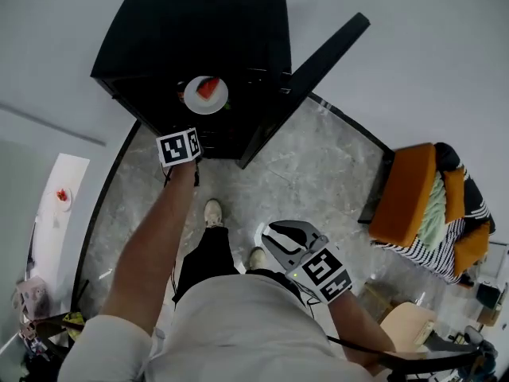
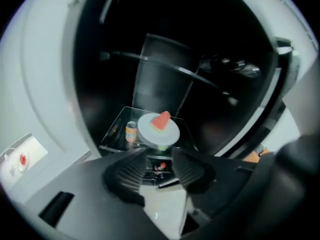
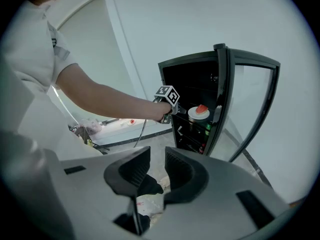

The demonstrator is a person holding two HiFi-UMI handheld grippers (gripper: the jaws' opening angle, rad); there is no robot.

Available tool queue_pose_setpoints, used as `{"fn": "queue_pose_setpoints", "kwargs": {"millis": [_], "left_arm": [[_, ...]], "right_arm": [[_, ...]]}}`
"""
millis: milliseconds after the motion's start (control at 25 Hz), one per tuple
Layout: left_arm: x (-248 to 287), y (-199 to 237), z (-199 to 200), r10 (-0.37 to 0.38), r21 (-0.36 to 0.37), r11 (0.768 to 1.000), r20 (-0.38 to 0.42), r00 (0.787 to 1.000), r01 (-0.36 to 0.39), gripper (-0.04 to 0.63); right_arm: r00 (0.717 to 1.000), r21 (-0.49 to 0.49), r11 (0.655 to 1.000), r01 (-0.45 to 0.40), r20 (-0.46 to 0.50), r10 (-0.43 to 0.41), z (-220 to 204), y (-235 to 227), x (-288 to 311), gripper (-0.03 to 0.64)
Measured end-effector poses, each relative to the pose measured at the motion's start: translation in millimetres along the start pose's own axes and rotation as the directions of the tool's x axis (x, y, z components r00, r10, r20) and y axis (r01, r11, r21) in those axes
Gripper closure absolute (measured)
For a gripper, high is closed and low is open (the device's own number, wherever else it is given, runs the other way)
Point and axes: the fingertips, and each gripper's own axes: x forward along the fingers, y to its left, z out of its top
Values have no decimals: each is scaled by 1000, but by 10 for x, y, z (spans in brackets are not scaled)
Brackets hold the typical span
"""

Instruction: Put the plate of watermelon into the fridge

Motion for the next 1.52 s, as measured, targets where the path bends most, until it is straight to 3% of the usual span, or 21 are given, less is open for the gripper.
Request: {"fn": "queue_pose_setpoints", "kwargs": {"millis": [200, 440, 600, 760, 920, 1000, 1080, 1280, 1520], "left_arm": [[-741, -226, -381, -22, 14, 1000, 29, 999, 21, 571], [-1702, -640, -1083, -125, -12, 992, 40, 991, 125, 583], [-2314, -1042, -1524, -242, -15, 970, 22, 970, 242, 583], [-2926, -1389, -1849, -374, -3, 928, -4, 928, 373, 583], [-3558, -1684, -2083, -544, -25, 839, 16, 839, 544, 583], [-3870, -1717, -2182, -601, 9, 799, 0, 799, 601, 583], [-4180, -1666, -2283, -636, 55, 770, -24, 772, 636, 583], [-4867, -1291, -2496, -672, 150, 727, -47, 739, 670, 583], [-5482, -661, -2797, -690, 165, 707, -46, 722, 687, 583]], "right_arm": [[999, -47, 999, -15, 33, 17, -357, 217, -390, 537], [996, -61, 997, -46, 68, 50, -869, 396, -744, 576], [997, -80, 995, -51, 60, 56, -1071, 520, -867, 583], [995, -102, 993, -54, 79, 62, -1095, 773, -922, 584], [993, -114, 992, -45, 101, 57, -1053, 1073, -905, 584], [992, -123, 992, -42, 113, 56, -978, 1273, -839, 586], [991, -132, 990, -41, 122, 57, -913, 1518, -757, 588], [990, -138, 990, -22, 137, 42, -836, 2193, -553, 592], [986, -137, 991, -4, 162, 26, -762, 3026, -285, 597]]}}
